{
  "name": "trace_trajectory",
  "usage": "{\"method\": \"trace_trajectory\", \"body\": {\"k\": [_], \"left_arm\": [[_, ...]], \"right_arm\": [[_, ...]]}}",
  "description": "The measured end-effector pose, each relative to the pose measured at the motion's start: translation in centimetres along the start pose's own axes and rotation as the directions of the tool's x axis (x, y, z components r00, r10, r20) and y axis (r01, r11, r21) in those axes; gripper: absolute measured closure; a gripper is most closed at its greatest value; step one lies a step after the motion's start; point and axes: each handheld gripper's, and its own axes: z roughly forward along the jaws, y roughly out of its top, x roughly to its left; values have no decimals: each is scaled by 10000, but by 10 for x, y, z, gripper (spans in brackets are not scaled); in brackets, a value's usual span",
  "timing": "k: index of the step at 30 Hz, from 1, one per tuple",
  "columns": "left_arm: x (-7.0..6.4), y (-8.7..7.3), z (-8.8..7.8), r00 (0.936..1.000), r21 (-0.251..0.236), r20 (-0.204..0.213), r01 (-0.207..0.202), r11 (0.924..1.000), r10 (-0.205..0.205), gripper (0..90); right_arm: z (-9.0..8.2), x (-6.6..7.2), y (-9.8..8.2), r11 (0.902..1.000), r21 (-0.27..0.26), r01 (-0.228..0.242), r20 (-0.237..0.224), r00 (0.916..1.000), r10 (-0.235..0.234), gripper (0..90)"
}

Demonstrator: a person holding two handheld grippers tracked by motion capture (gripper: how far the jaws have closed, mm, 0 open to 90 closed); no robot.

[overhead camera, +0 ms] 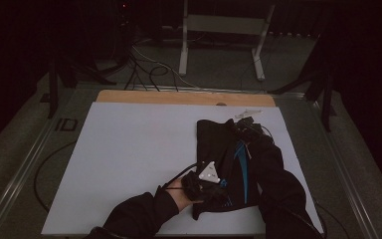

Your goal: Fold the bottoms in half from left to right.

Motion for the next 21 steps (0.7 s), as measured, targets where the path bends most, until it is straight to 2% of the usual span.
{"method": "trace_trajectory", "body": {"k": [11, 21], "left_arm": [[4, 4, 11, 9998, 37, 155, 116, 9999, -117, 853], [-1, 10, 20, 9995, 117, 329, -1, 9999, -3, 852]], "right_arm": [[7, -3, -9, 9990, 126, -429, -20, 9991, 430, 868], [1, -6, -12, 9988, 187, -445, 95, 9990, 444, 854]]}}
